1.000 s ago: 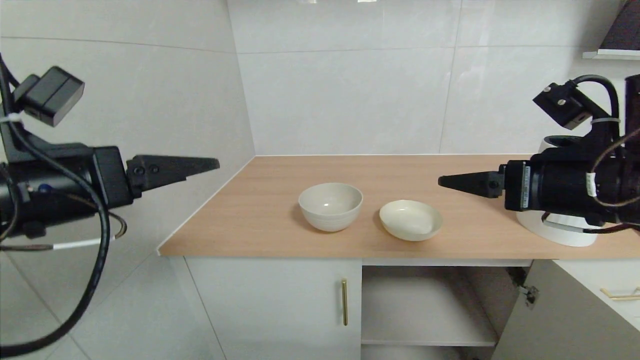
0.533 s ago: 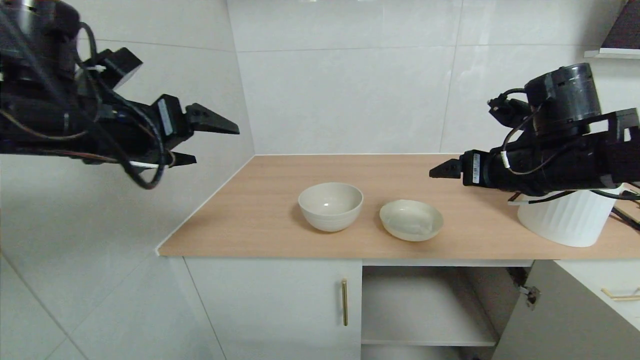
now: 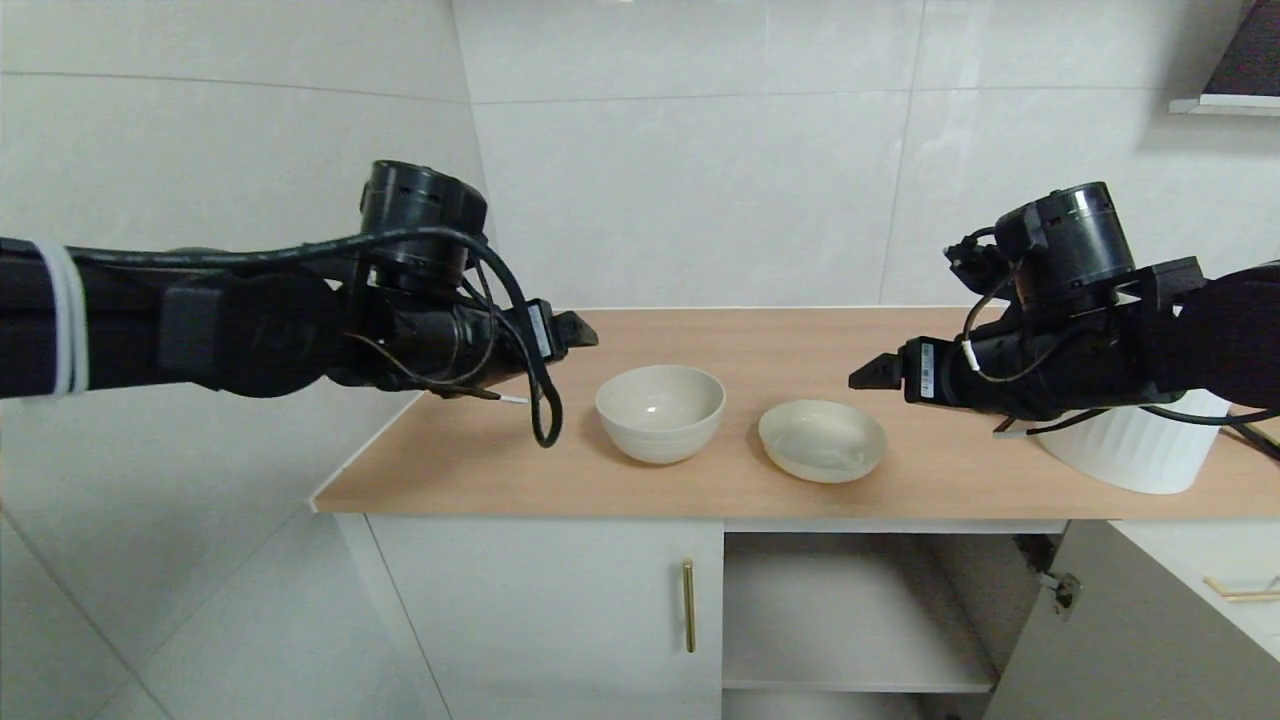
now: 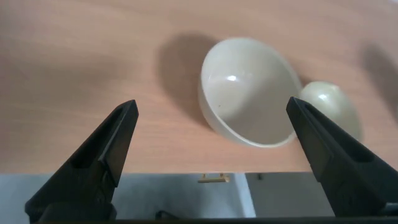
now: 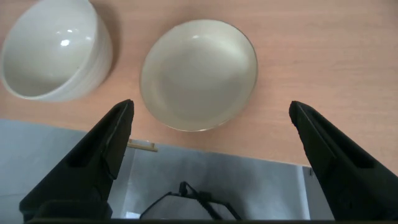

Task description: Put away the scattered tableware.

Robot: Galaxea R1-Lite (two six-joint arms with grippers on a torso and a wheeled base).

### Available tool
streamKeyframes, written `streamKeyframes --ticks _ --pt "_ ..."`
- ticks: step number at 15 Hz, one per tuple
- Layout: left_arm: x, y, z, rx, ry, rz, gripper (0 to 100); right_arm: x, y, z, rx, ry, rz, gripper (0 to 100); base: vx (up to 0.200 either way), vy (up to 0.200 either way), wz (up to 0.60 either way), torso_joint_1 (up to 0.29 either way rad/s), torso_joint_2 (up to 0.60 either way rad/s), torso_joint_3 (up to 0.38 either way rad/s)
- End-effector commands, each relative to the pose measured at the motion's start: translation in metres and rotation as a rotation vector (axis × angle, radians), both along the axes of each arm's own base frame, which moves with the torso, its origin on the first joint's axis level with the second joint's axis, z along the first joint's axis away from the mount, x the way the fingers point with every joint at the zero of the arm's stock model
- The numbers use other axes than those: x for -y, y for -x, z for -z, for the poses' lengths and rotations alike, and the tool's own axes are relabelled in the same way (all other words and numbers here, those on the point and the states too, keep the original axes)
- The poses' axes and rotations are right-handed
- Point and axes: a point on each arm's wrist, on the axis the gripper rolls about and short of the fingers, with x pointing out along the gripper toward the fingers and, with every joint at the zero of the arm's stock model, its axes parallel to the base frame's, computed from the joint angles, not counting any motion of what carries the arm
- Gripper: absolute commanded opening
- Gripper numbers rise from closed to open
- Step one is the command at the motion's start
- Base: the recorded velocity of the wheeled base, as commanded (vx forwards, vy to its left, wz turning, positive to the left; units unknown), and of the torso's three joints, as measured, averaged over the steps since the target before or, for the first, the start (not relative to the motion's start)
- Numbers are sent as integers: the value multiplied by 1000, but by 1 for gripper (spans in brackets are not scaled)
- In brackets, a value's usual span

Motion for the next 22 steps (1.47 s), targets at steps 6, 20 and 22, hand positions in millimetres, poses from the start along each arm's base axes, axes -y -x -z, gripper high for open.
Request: streamKeyframes --ticks 6,20,22 --pt "39 -35 66 -59 -7 17 100 0 0 5 -17 6 -1 100 0 0 0 0 0 0" --pt "49 -36 72 -56 -26 -20 0 -1 -2 10 -21 9 -2 100 0 0 0 0 0 0" --pt "45 -30 58 -32 -7 -21 0 0 -2 10 -20 8 1 100 0 0 0 0 0 0"
